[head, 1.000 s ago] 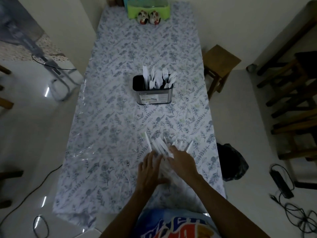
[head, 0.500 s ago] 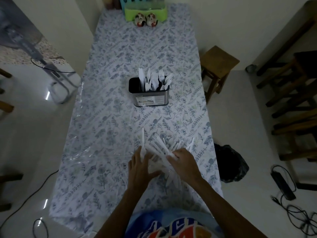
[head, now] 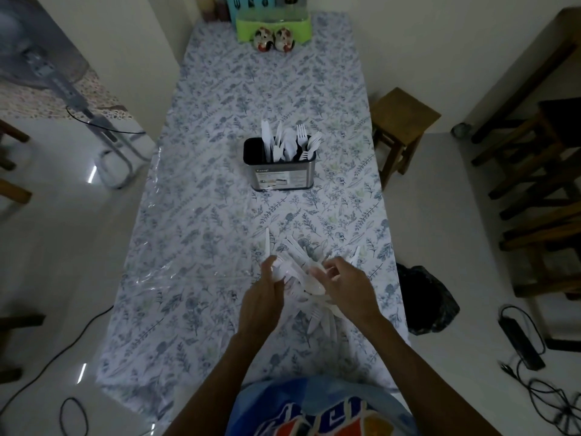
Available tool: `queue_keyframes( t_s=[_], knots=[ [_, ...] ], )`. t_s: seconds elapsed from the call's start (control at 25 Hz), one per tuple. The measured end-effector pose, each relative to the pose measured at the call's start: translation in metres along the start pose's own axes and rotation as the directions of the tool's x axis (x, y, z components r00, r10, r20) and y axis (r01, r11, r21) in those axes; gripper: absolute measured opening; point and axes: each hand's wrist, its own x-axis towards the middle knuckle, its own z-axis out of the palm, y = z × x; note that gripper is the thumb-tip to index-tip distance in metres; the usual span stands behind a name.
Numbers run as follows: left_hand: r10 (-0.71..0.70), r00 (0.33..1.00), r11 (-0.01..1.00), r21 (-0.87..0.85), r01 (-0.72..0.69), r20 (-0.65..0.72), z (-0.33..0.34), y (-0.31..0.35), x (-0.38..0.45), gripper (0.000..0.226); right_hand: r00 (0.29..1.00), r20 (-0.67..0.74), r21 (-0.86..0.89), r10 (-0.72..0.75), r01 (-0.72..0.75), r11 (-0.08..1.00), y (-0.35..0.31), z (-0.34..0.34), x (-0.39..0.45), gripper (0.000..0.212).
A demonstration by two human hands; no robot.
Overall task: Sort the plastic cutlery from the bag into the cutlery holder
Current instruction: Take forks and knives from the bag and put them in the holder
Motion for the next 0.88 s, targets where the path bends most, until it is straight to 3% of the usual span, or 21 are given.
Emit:
queue_keyframes(
  t_s=[0.08, 0.16, 0.32, 0.52, 0.6, 0.68, 0.72, 0.8, 0.84, 0.88],
  knots=[
    [-0.019, 1.000, 0.996, -0.085, 0.017, -0.016, -0.006, -0.008, -0.001, 0.035, 0.997, 0.068, -0.215, 0.036, -0.021, 0.976, 0.007, 0.006, 0.003, 0.040],
    [0.015, 1.000, 0.995, -0.097, -0.015, 0.004, -0.010, -0.010, 0.000, 0.034, 0.988, 0.124, -0.269, 0.088, -0.052, 0.962, 0.008, 0.020, 0.002, 0.034],
    [0.034, 0.999, 0.998, -0.051, -0.033, 0.018, -0.014, -0.001, 0.014, 0.037, 0.991, -0.037, -0.286, 0.129, -0.134, 0.949, 0.002, 0.021, -0.003, 0.016],
    [0.159, 0.947, 0.987, -0.038, -0.155, 0.277, -0.009, 0.017, 0.031, 0.050, 0.954, -0.207, -0.452, -0.217, 0.103, 0.886, 0.000, 0.001, -0.006, 0.014],
    [0.258, 0.939, 0.965, -0.014, -0.261, 0.229, -0.006, 0.020, 0.036, 0.046, 0.915, -0.178, -0.388, -0.363, 0.273, 0.880, -0.004, -0.007, -0.003, 0.014],
    [0.372, 0.916, 0.924, 0.030, -0.381, 0.150, -0.002, 0.019, 0.041, 0.021, 0.912, -0.065, -0.230, -0.405, 0.381, 0.895, -0.014, -0.015, 0.001, 0.019],
    [0.338, 0.926, 0.939, 0.004, -0.343, 0.169, -0.003, 0.019, 0.042, 0.015, 0.933, 0.006, -0.107, -0.360, 0.359, 0.927, -0.019, -0.023, 0.004, 0.022],
    [0.143, 0.962, 0.989, -0.079, -0.128, 0.231, -0.009, 0.013, 0.042, 0.029, 0.968, 0.160, 0.226, -0.193, 0.154, 0.962, -0.020, -0.034, 0.015, 0.034],
    [0.037, 0.970, 0.989, -0.147, -0.001, 0.242, -0.014, 0.009, 0.040, 0.033, 0.973, 0.196, 0.282, -0.123, 0.064, 0.957, -0.017, -0.034, 0.023, 0.038],
    [-0.060, 0.967, 0.958, -0.256, 0.126, 0.249, -0.018, 0.006, 0.037, 0.032, 0.978, 0.197, 0.206, -0.063, 0.022, 0.978, -0.012, -0.029, 0.030, 0.040]
  ],
)
